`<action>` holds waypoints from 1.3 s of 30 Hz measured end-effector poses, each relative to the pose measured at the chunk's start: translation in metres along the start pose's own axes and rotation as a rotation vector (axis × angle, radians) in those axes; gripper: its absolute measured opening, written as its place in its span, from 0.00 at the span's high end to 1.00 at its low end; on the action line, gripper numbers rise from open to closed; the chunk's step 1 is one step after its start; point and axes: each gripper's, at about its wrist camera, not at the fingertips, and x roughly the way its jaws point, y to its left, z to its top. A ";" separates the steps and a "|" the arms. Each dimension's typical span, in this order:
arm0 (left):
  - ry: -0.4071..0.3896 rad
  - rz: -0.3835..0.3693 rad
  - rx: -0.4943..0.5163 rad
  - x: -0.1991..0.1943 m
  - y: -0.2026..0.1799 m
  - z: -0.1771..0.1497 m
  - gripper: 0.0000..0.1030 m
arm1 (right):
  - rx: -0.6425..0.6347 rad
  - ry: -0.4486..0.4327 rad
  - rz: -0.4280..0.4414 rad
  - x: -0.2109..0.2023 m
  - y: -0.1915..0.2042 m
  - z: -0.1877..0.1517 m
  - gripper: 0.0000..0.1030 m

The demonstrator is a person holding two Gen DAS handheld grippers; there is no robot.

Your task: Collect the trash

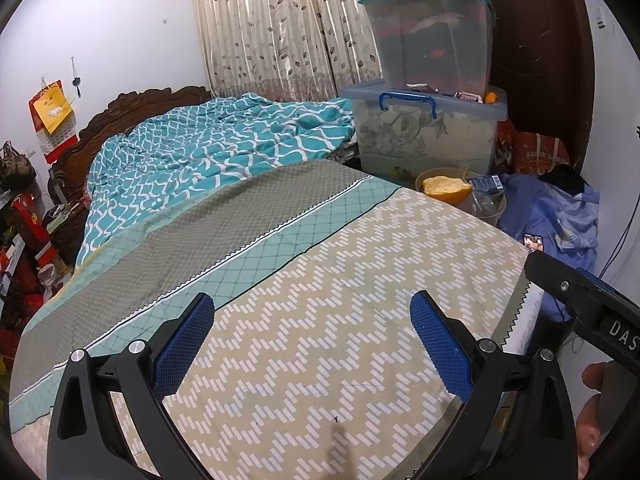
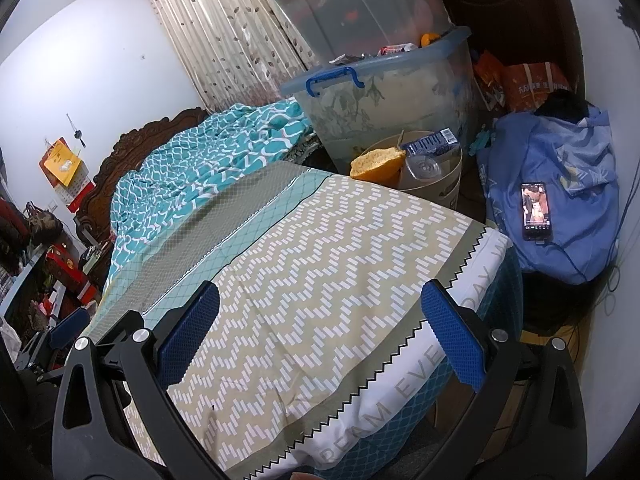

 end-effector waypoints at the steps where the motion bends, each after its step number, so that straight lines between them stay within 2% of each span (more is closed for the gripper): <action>1: 0.000 -0.004 0.001 0.000 -0.001 0.001 0.08 | 0.001 -0.003 -0.002 -0.001 0.000 0.000 0.03; 10: -0.009 -0.046 0.000 -0.003 -0.001 0.002 0.08 | 0.004 -0.011 -0.004 -0.004 -0.002 0.001 0.03; 39: 0.013 -0.098 -0.015 -0.004 0.005 0.001 0.08 | -0.024 -0.056 -0.015 -0.016 0.008 0.005 0.03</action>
